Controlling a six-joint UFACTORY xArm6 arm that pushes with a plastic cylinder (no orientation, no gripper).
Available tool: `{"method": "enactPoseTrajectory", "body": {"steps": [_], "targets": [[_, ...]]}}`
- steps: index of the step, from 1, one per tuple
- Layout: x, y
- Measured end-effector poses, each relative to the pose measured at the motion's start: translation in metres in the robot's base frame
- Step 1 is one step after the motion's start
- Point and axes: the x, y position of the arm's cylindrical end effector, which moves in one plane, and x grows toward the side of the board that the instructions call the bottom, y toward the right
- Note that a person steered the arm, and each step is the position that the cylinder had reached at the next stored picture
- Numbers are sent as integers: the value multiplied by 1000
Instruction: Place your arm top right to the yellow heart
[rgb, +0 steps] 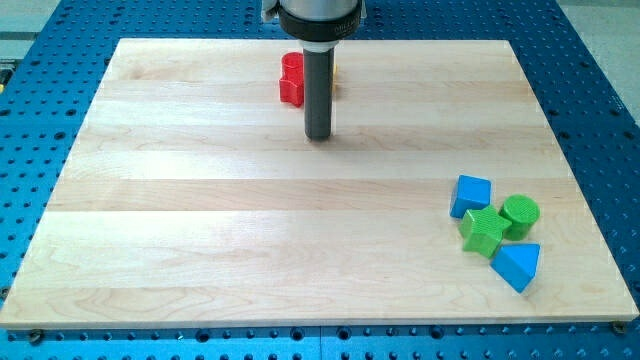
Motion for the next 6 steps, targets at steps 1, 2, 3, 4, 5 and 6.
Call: {"method": "enactPoseTrajectory", "body": {"steps": [1,2,3,4,5,6], "targets": [[0,0],[2,2],[2,1],[2,1],[-2,1],[-18,20]]}}
